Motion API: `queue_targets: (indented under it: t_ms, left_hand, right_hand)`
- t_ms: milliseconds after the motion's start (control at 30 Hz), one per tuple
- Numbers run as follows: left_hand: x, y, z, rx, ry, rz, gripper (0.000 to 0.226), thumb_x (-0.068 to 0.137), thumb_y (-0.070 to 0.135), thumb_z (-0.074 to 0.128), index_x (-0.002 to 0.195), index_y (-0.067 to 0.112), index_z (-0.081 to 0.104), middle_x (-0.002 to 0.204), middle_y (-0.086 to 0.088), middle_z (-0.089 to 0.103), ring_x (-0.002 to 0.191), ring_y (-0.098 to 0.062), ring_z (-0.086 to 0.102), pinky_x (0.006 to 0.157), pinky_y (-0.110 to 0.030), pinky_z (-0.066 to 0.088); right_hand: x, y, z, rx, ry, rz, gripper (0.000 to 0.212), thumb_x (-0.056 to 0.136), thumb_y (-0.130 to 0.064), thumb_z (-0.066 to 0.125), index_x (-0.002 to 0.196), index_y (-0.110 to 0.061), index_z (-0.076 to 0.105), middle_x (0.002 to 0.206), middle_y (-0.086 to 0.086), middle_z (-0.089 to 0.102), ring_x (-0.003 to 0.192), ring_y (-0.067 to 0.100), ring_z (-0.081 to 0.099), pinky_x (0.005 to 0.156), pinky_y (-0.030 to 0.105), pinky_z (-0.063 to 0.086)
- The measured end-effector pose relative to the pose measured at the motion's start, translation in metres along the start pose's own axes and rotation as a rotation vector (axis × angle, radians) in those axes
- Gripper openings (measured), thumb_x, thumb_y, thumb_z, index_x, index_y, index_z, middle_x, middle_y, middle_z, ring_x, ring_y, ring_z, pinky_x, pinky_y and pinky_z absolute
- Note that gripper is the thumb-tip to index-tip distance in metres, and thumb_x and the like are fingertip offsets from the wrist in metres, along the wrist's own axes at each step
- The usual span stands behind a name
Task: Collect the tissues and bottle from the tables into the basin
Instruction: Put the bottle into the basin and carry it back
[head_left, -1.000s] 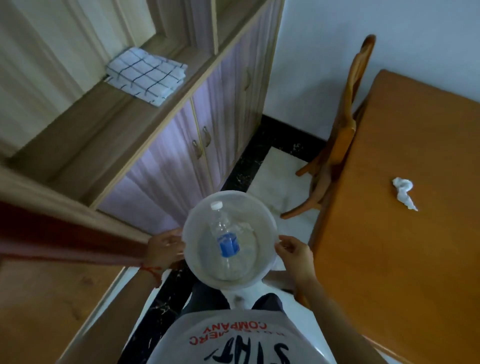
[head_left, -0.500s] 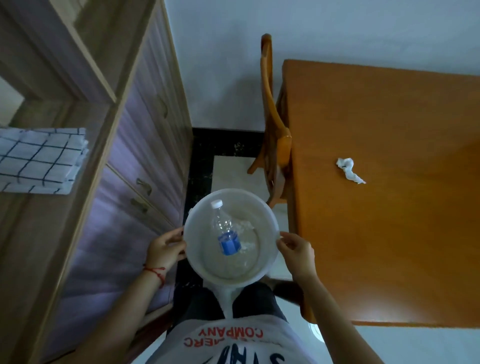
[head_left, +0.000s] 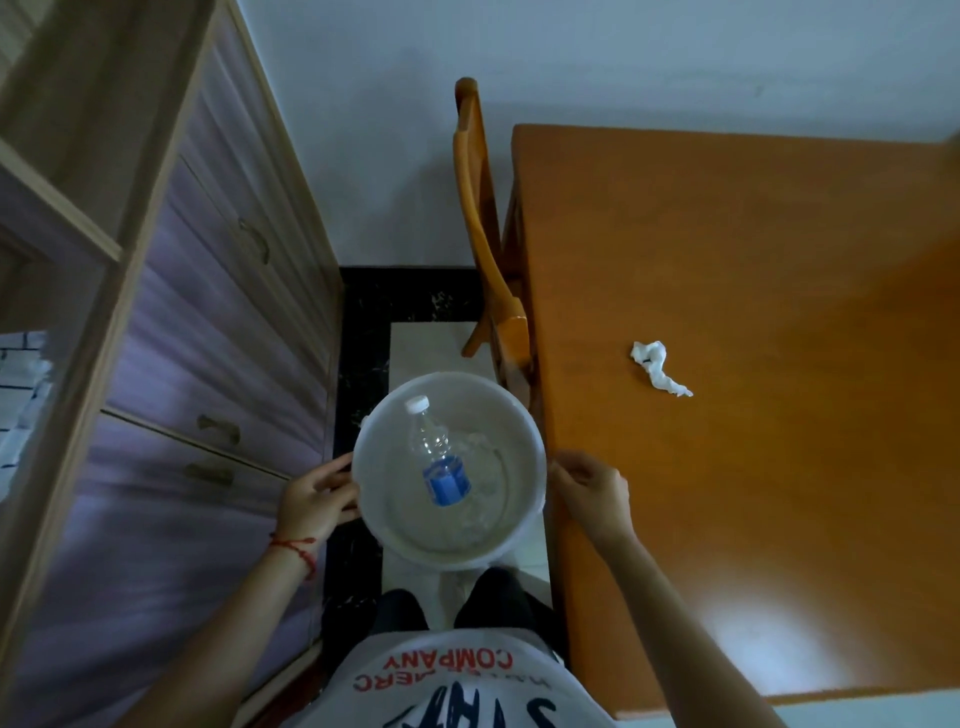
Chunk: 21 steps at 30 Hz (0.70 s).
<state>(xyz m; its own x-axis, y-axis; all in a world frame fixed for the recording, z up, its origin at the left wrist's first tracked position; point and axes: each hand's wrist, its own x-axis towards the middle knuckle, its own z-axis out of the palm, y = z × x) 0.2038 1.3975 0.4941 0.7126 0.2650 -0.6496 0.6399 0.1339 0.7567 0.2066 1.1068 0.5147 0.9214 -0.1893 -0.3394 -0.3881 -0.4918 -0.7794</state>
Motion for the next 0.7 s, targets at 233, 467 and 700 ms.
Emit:
queue_targets:
  t_ms: [233,467,700]
  left_hand:
    - [0.008,0.004,0.009,0.042,0.061,0.007,0.044,0.079,-0.014,0.053,0.120,0.001,0.056,0.080,-0.006,0.062,0.072,-0.022,0.060,0.046,-0.015,0.053]
    - [0.012,-0.001,0.011,0.095,0.053,-0.002,0.042,0.077,-0.013,0.055,0.116,0.001,0.060,0.088,-0.014,0.065,0.073,-0.023,0.061,0.050,-0.016,0.055]
    - [0.018,-0.006,0.010,0.122,0.089,-0.006,0.044,0.076,-0.009,0.058,0.118,0.004,0.060,0.105,-0.025,0.067,0.086,-0.033,0.064,0.056,-0.021,0.058]
  right_hand:
    - [0.059,0.002,-0.046,-0.040,0.402,-0.039,0.035,0.082,-0.018,0.066,0.116,-0.009,0.059,0.118,0.010,0.061,0.105,0.022,0.057,0.083,0.032,0.048]
    - [0.110,0.008,-0.065,-0.141,0.538,0.030,0.046,0.082,-0.020,0.065,0.126,-0.011,0.052,0.138,0.008,0.048,0.132,0.025,0.034,0.107,0.042,0.029]
    - [0.130,0.025,-0.068,-0.189,0.481,0.071,0.036,0.086,-0.014,0.057,0.122,-0.009,0.055,0.122,0.012,0.057,0.117,0.028,0.045,0.097,0.042,0.040]
